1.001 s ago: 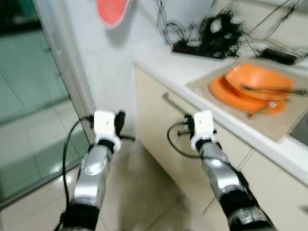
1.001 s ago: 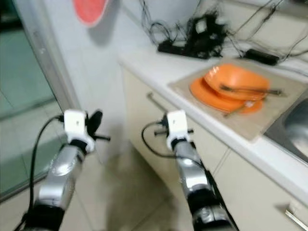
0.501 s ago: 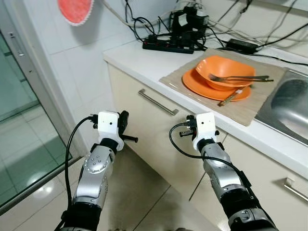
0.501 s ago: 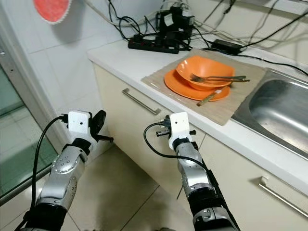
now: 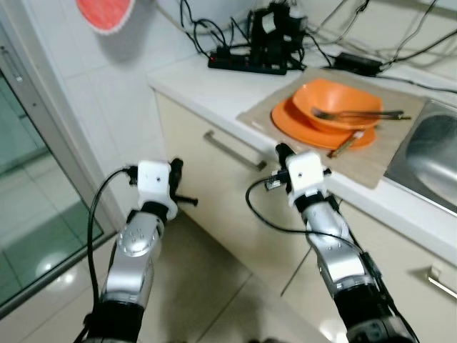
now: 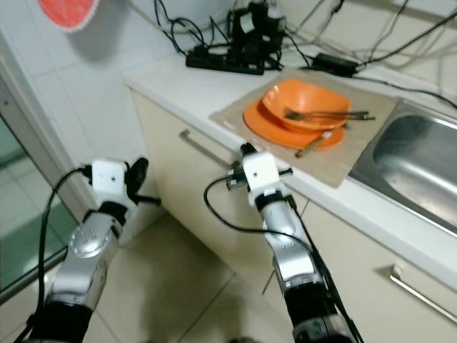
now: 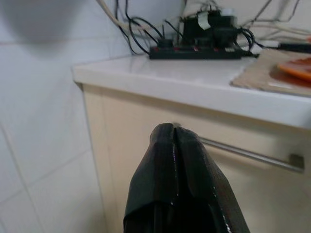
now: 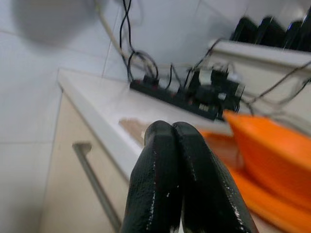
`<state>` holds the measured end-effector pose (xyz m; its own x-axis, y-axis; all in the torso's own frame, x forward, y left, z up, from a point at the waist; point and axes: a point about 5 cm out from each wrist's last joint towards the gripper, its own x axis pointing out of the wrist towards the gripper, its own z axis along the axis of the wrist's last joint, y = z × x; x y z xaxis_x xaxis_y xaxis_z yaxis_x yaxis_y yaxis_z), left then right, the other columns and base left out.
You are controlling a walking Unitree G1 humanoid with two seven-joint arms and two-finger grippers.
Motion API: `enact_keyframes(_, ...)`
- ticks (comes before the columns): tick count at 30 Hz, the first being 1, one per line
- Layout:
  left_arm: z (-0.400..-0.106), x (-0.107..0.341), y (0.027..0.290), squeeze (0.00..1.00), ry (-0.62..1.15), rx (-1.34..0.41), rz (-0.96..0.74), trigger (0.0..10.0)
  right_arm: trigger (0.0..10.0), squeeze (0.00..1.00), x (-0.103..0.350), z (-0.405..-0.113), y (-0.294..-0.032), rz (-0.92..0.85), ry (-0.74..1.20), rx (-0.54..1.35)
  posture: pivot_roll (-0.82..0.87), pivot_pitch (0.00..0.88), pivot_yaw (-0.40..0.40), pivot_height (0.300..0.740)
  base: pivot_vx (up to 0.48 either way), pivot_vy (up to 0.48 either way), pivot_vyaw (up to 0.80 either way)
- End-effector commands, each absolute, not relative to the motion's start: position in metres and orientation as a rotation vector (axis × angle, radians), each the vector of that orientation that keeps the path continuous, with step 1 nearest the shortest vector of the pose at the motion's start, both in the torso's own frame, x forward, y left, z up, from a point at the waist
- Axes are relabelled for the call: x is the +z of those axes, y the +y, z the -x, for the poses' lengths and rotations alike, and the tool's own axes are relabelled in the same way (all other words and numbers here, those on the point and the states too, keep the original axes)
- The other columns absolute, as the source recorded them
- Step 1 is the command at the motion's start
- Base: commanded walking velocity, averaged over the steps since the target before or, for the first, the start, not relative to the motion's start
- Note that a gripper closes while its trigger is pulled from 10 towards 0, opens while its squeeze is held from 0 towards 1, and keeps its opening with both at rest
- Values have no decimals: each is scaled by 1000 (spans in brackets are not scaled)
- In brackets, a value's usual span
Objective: Kitchen organization
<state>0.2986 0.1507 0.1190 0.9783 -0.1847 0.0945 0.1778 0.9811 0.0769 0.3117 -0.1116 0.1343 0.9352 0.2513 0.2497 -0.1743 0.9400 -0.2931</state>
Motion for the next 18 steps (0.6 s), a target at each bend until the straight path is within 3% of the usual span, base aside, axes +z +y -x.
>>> enact_keyframes(1,-300,126,144,0,-113,-211,-85,10000,10000,0,135,-312,-118,303,-274,179,2,0,-22,723,0,0,0)
enact_keyframes(7,-303,135,134,0,-133,-256,-70,10000,10000,0,128,-309,-126,295,-218,117,-5,0,-18,723,0,0,0)
enact_keyframes(8,-303,136,133,0,-139,-266,-60,10000,10000,129,126,-308,-127,302,-211,112,-12,0,-12,723,0,0,0)
enact_keyframes(10,-303,137,133,0,-145,-272,-54,10000,10000,129,125,-308,-127,304,-210,111,-13,0,-10,723,0,0,0)
enact_keyframes(11,-303,138,134,149,-144,-267,-48,10000,10000,1000,125,-307,-127,297,-204,113,-16,0,-8,723,0,0,0)
enact_keyframes(12,-303,138,135,1000,-141,-259,-40,10000,10000,1000,124,-307,-126,289,-199,116,-16,0,-8,723,0,0,0)
enact_keyframes(18,-304,135,135,1000,-121,-266,-47,10000,10000,1000,118,-307,-126,287,-166,107,-20,0,-4,723,0,0,0)
